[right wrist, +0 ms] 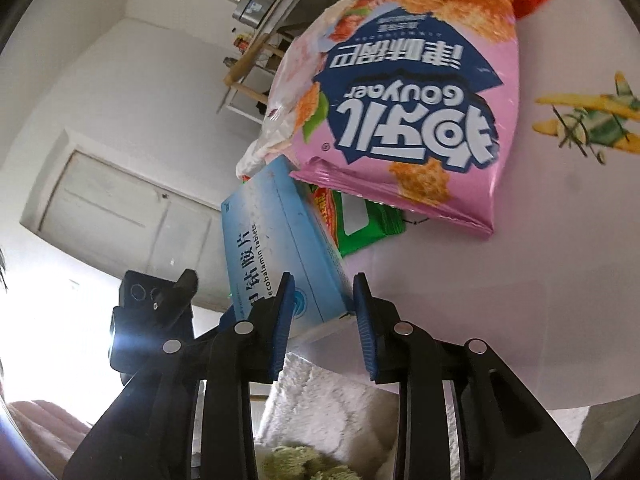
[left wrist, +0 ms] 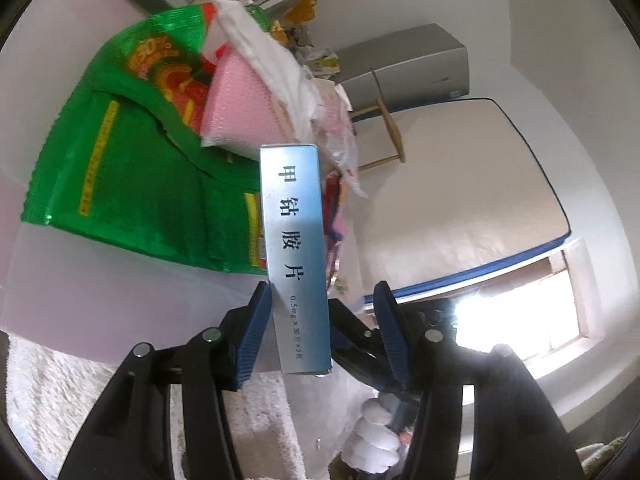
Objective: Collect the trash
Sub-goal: 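Lift the medicine box with the left tool while the right tool grasps the clear plastic bag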
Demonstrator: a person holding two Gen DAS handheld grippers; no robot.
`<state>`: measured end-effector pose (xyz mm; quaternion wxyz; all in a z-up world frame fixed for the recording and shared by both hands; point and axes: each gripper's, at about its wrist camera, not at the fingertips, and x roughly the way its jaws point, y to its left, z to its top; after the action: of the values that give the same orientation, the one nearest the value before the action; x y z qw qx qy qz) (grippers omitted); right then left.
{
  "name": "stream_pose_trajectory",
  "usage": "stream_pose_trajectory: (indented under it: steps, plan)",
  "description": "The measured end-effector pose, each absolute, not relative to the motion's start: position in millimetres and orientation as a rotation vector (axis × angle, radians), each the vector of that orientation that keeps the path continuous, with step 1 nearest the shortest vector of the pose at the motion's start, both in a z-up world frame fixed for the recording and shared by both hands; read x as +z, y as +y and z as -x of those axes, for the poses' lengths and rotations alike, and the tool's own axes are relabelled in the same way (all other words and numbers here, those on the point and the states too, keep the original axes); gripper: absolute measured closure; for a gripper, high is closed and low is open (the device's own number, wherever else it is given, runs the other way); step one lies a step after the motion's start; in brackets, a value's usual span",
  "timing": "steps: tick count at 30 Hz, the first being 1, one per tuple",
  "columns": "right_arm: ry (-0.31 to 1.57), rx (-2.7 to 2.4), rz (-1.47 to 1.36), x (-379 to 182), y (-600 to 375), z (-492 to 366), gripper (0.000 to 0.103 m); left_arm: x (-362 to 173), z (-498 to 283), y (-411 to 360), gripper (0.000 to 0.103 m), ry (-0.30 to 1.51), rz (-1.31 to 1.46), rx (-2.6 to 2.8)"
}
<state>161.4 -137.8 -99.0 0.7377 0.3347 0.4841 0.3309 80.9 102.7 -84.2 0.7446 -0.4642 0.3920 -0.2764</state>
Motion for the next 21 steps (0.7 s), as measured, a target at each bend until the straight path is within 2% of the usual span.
stream_pose_trajectory:
  steps: [13,17,21]
  plan:
    - [1.086,0.770,-0.803,-110,-154,-143,0.075,-93,-95,90,0.052,0.929,1.122,-0.721]
    - [1.087,0.772,-0.782,-109,-147,-144,0.076,-89,-96,86,0.053,0.947,1.065,-0.673]
    - [1.100,0.773,-0.703,-101,-122,-146,0.076,-79,-99,77,0.067,0.989,0.893,-0.553]
